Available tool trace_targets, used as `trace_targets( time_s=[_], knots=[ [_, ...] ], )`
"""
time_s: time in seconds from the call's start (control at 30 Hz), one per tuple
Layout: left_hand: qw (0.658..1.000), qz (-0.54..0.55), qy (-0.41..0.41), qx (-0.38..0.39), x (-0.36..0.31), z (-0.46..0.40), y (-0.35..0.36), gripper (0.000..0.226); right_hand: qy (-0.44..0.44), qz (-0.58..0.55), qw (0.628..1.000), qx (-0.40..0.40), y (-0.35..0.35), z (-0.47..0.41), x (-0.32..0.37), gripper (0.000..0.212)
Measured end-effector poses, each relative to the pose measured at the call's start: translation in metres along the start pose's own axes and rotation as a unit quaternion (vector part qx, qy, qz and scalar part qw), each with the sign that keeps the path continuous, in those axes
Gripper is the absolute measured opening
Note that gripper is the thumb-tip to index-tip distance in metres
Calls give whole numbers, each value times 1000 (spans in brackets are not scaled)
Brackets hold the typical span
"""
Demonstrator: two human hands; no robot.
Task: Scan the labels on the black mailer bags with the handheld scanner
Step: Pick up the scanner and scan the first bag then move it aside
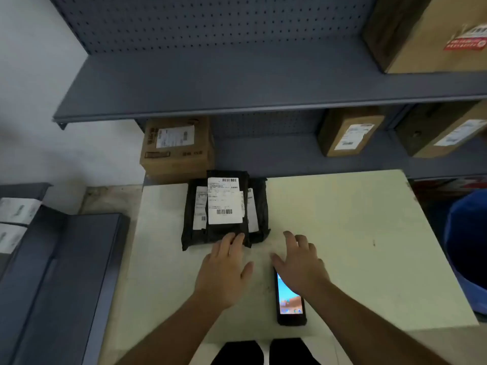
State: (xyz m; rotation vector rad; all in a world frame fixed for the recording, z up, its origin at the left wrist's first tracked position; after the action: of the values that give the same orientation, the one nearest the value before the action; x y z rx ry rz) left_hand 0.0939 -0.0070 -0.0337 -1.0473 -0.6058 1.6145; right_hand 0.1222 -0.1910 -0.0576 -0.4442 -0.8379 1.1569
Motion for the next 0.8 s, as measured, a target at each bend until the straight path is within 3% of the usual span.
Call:
trace_targets(
  time_s=[0.27, 0.8],
  knots=[
    [997, 30, -43, 53, 20, -4, 54, 70, 76, -35, 995, 61, 60, -2, -43, 71],
    [987, 74, -72, 124, 48, 10, 126, 69, 208, -87, 972, 67, 123, -1, -89, 82]
  ],
)
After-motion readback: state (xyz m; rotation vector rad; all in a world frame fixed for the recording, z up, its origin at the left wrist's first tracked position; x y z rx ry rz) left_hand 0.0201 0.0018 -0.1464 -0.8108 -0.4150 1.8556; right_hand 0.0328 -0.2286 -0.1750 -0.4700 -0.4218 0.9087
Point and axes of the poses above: each hand's wrist, its own z-axis away from the middle knuckle, its own y-axis out of the palm, x = y × z, the point moved 10 cm from there along -z, towards the middle knuckle, and after that the axes turned 10 degrees about x, right-handed, at the moved point
